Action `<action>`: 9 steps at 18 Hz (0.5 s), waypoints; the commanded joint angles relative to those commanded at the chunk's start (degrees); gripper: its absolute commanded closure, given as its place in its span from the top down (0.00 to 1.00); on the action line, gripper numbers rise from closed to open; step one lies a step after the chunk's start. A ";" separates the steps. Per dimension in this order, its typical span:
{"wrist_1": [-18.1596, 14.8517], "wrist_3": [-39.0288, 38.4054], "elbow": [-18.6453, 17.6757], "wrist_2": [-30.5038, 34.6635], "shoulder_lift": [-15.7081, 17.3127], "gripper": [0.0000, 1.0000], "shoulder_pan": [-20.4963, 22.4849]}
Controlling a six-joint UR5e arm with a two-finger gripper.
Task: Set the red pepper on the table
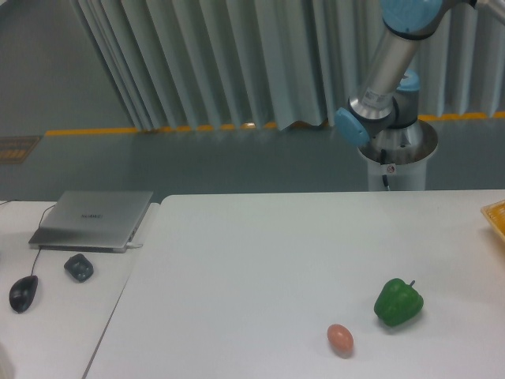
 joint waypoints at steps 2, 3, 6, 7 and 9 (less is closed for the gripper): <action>-0.17 0.79 0.26 0.18 0.26 0.62 -0.09; -0.87 1.14 0.61 0.44 0.35 0.62 -0.17; -3.24 2.10 1.40 0.44 0.79 0.50 -0.26; -4.38 2.89 2.02 0.44 0.97 0.50 -0.26; -7.02 3.34 4.12 0.44 0.97 0.50 -0.35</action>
